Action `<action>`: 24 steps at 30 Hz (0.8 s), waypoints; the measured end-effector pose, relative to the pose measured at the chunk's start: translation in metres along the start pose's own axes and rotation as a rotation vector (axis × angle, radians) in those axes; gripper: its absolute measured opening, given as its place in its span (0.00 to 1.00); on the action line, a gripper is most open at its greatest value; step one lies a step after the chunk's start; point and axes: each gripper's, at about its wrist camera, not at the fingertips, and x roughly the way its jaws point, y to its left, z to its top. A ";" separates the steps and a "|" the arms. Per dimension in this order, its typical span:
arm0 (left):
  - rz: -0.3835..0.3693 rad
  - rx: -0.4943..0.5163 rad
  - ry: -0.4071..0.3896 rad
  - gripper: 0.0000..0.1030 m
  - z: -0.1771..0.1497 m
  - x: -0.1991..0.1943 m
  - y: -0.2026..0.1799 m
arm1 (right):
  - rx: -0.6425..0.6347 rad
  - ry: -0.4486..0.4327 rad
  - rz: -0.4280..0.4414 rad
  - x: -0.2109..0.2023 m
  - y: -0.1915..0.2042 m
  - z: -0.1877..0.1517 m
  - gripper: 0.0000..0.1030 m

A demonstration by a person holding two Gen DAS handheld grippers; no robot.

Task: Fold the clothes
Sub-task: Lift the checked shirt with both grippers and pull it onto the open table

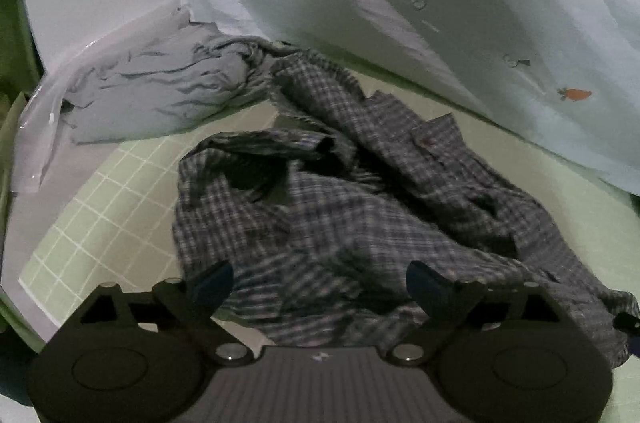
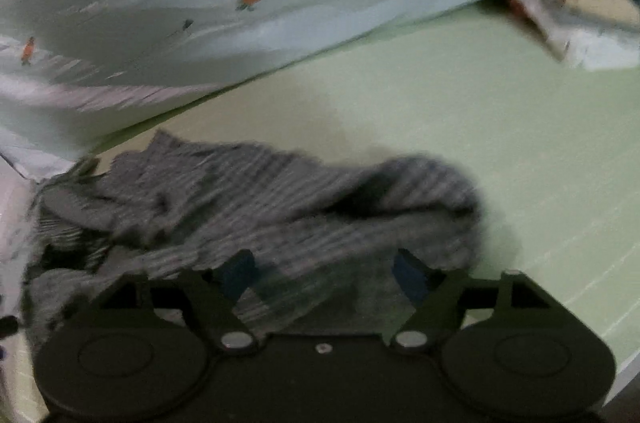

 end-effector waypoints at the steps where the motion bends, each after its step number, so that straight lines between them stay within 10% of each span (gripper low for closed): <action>1: -0.007 0.006 0.005 0.90 0.001 0.001 0.006 | 0.021 0.018 0.009 0.004 0.008 -0.006 0.81; 9: -0.036 0.106 -0.004 0.90 0.018 0.011 0.039 | 0.140 0.107 0.035 0.043 0.049 -0.042 0.80; 14: -0.030 0.079 0.009 0.90 0.023 0.018 0.047 | 0.087 0.129 -0.014 0.056 0.052 -0.042 0.26; 24: 0.014 -0.047 -0.017 0.91 0.034 0.030 0.013 | -0.053 0.152 -0.112 0.068 -0.014 0.016 0.16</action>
